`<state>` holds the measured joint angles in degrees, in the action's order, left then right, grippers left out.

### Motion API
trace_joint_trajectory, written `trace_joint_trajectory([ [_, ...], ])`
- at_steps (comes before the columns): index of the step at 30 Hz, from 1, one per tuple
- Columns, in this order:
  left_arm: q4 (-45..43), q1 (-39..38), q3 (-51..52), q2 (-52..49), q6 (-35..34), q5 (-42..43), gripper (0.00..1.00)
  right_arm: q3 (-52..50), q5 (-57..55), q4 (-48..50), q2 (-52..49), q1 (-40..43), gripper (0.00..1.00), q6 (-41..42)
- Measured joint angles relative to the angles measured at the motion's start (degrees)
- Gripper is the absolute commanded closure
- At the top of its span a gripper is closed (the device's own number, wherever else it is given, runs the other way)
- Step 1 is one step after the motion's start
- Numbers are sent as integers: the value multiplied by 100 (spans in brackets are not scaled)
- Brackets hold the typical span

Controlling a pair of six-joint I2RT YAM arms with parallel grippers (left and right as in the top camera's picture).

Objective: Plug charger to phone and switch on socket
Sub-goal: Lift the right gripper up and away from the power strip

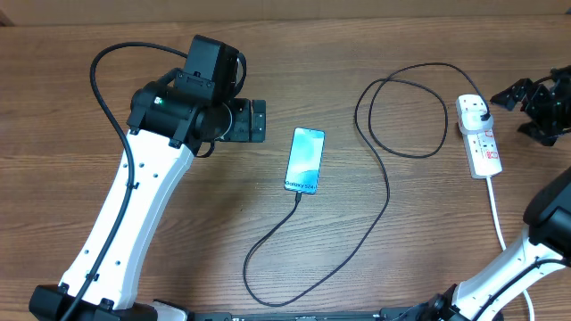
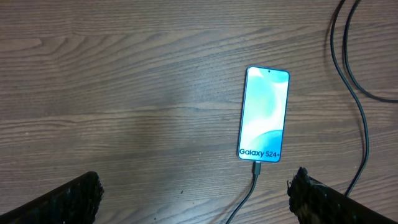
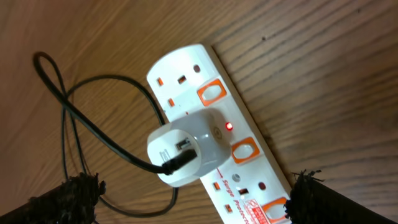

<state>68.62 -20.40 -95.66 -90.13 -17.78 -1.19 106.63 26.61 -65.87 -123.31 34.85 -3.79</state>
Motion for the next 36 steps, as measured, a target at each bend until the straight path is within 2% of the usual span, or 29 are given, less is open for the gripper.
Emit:
trace_joint_trajectory([
  [11,-2,0,0,0,0,0,0,0,-330,-20,2,-31,0,81],
  [18,-2,-2,0,0,2,0,0,0,-490,-131,2,-365,0,83],
  [26,-2,-2,0,0,0,0,0,0,-1272,-560,2,-520,0,667],
  [36,-2,0,0,0,2,0,0,0,-1690,-931,236,-520,0,1047],
])
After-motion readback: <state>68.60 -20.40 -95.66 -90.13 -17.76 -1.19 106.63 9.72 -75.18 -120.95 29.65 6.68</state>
